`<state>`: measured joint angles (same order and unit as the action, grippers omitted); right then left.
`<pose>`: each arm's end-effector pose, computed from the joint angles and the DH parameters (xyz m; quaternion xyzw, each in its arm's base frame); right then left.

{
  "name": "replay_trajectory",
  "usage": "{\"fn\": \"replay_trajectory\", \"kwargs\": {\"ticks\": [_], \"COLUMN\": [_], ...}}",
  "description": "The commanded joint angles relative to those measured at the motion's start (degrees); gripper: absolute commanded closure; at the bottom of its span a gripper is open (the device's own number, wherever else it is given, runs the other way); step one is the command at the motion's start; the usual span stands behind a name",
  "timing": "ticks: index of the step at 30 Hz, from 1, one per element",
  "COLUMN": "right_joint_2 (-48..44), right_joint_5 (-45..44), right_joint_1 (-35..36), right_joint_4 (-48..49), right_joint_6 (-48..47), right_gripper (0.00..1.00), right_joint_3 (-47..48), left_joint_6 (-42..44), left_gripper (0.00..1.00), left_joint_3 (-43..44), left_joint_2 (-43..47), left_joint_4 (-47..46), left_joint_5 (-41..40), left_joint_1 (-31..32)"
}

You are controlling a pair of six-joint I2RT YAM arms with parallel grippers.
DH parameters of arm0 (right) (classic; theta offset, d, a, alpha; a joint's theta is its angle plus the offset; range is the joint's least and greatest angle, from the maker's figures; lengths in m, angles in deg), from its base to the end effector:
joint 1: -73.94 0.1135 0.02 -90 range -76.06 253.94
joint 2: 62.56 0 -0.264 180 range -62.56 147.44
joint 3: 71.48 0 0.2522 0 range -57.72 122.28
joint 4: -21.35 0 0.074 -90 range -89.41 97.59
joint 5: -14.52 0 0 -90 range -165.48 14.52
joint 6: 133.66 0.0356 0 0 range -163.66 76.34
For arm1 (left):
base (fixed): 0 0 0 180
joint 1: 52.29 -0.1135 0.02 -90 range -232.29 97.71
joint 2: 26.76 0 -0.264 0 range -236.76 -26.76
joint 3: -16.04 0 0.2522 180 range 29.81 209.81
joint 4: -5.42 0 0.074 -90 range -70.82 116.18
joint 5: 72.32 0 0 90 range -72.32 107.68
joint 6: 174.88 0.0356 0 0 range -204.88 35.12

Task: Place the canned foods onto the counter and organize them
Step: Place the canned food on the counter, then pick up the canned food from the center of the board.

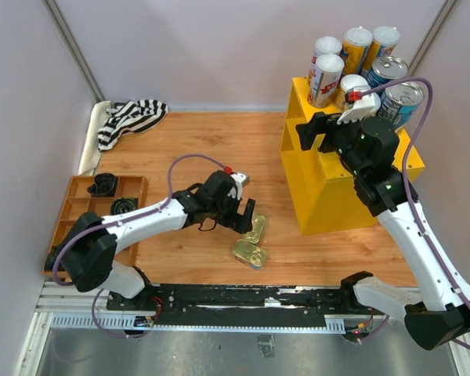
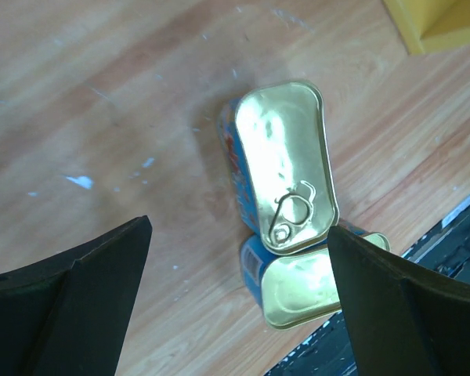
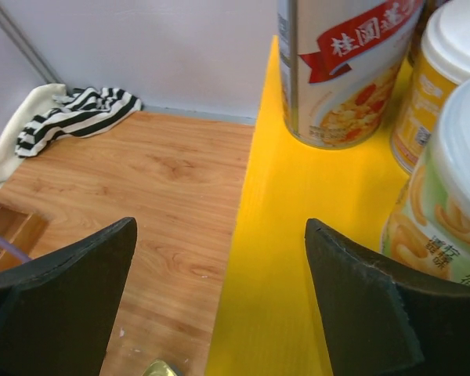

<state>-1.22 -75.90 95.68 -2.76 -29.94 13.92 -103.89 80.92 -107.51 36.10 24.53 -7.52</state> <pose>0.2168 0.0862 0.4479 -0.0469 0.7059 0.2128 0.6740 0.2067 -0.2110 0.2257 0.2283 0.8991 -0.2423 0.2844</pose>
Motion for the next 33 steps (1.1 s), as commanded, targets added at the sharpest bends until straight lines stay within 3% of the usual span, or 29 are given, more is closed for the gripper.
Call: {"fn": "replay_trajectory", "kwargs": {"ticks": [1,5,12,20,30,33], "right_joint_2": [-2.52,-2.66,-11.78,-14.85,-16.9,-17.42], "right_joint_5": [10.15,16.85,7.43,5.34,4.3,3.72], "right_joint_1": [0.24,0.24,0.15,0.15,0.15,0.17], "right_joint_4": [4.08,4.9,6.88,4.99,4.16,3.86], "right_joint_6": [-1.0,-2.59,-3.9,-5.16,-6.2,-6.48], "right_gripper": [0.11,0.1,0.02,0.01,0.01,0.02], "right_joint_3": [1.21,1.79,-1.83,-1.03,-0.63,-0.53], "left_joint_6": [-2.6,-2.57,-1.91,-4.26,-5.31,-5.83], "left_gripper": [0.01,0.02,0.05,0.06,0.08,0.14], "left_joint_3": [1.2,2.5,5.32,8.22,8.77,8.4], "left_joint_2": [-4.46,-7.51,-11.97,-14.03,-17.73,-17.79], "left_joint_4": [-1.79,-2.67,-3.74,-4.35,3.36,4.24], "left_joint_5": [-4.07,-3.27,-2.29,-2.02,-13.06,-13.64], "left_joint_1": [4.59,5.18,6.63,9.5,12.28,12.59]}}
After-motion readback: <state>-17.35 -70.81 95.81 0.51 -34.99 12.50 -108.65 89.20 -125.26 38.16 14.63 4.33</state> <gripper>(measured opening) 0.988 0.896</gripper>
